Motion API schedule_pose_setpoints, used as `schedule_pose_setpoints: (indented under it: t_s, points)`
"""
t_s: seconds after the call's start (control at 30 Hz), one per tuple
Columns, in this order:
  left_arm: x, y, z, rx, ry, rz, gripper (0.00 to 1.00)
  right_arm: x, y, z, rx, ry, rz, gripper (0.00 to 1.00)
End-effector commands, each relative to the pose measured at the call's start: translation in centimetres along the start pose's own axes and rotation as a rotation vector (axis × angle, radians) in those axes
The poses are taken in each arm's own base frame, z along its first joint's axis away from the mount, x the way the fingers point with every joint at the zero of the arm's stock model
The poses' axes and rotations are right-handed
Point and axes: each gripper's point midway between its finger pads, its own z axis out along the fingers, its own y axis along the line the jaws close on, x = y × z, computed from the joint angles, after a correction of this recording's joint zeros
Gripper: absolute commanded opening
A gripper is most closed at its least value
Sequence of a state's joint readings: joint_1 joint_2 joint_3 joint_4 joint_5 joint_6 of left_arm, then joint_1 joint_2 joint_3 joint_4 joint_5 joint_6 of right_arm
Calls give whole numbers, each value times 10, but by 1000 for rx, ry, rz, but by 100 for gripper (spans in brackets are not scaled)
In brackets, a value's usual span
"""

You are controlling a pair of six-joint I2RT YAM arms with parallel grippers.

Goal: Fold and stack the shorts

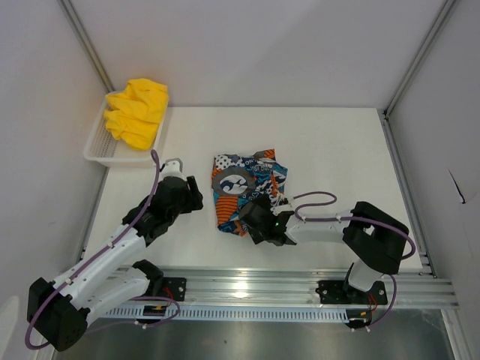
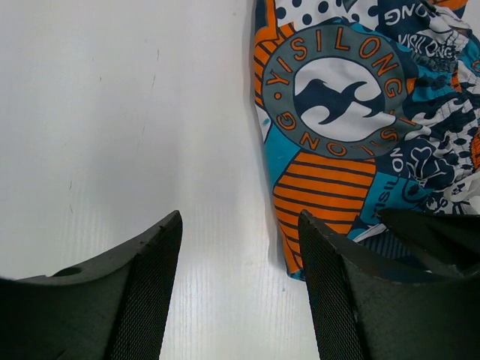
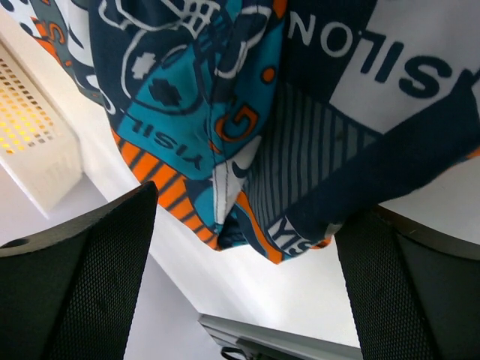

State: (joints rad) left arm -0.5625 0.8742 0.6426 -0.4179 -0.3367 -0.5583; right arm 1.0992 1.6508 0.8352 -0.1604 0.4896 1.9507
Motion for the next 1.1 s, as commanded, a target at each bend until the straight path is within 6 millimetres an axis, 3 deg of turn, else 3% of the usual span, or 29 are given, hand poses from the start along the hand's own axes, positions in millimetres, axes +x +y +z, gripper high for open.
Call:
schedule_pose_setpoints:
  t_s: [0.0, 0.07, 0.33, 0.37, 0.47, 0.5, 0.57, 0.6, 0.63, 0.7, 0.77, 0.83, 0.87, 1.0, 1.03, 1.07]
  points:
    - [-4, 4, 3, -17, -31, -23, 66, -12, -6, 15, 27, -62, 32, 94]
    - [-5, 3, 3, -16, -33, -22, 66, -15, -7, 20, 33, -69, 42, 92]
    - [-3, 6, 5, -30, -30, -17, 66, -44, -11, 27, 60, -150, 13, 43]
    - [-2, 7, 5, -32, -27, -16, 66, -48, -12, 26, 58, -164, -15, 33]
    - [0, 5, 7, -26, -22, -14, 66, -56, -9, 19, 47, -181, -82, 21]
    - [-2, 4, 8, -24, -22, -17, 66, -60, -9, 16, 47, -177, -146, 13]
    - [-2, 2, 9, -22, -17, -18, 66, -66, -10, 12, 37, -168, -223, 12]
    - [-6, 0, 9, -17, -23, -19, 66, -69, -24, 11, 58, -143, -351, 10]
    - [-5, -1, 10, -16, -16, -16, 66, -76, -18, 7, 33, -131, -377, 10]
    - [-9, -6, 10, -4, -17, -21, 66, -90, -28, 6, 55, -112, -468, 9]
    - [-11, -12, 13, 11, -12, -26, 66, -122, -44, 5, 108, -127, -576, 9]
    - [-18, -19, 16, 28, -22, -34, 66, -137, -52, 4, 100, -75, -722, 8]
    - [-19, -23, 19, 31, -18, -39, 66, -158, -45, 2, 94, -101, -712, 9]
    - [-27, -41, 34, 70, -16, -51, 66, -186, -22, -3, -24, -42, -926, 18]
    - [-32, -48, 37, 87, -18, -51, 66, -193, -26, -4, 0, -8, -953, 18]
    - [-36, -55, 46, 95, -18, -42, 66, -215, -13, -3, 14, -26, -970, 19]
